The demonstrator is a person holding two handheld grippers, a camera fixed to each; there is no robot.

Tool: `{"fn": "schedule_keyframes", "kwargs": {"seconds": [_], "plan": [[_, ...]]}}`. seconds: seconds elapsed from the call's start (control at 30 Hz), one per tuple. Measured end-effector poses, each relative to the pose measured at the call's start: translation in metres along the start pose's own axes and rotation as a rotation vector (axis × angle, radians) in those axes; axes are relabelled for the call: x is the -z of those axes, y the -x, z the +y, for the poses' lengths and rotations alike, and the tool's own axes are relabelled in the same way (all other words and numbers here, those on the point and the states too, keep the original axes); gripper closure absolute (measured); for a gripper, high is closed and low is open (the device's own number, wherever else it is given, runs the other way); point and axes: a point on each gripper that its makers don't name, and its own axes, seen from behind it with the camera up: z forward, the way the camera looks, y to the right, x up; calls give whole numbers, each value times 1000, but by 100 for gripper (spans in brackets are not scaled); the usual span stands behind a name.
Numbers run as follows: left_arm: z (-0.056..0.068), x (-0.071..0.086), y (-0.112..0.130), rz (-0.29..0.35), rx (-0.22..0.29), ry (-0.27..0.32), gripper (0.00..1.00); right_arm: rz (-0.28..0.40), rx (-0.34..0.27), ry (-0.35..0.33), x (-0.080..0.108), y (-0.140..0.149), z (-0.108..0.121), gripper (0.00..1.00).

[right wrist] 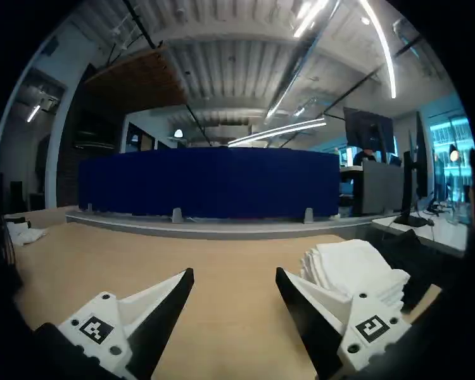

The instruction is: Fold towel

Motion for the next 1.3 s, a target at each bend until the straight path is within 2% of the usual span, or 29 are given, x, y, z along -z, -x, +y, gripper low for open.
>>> {"fn": "schedule_keyframes", "kwargs": {"seconds": [0.47,1.3], "plan": [[0,0,0,0,0,0,2,24,-11,19,5,2,-3,0],[0,0,0,0,0,0,1,29,-12,-9,7,0,-7,0]]}}
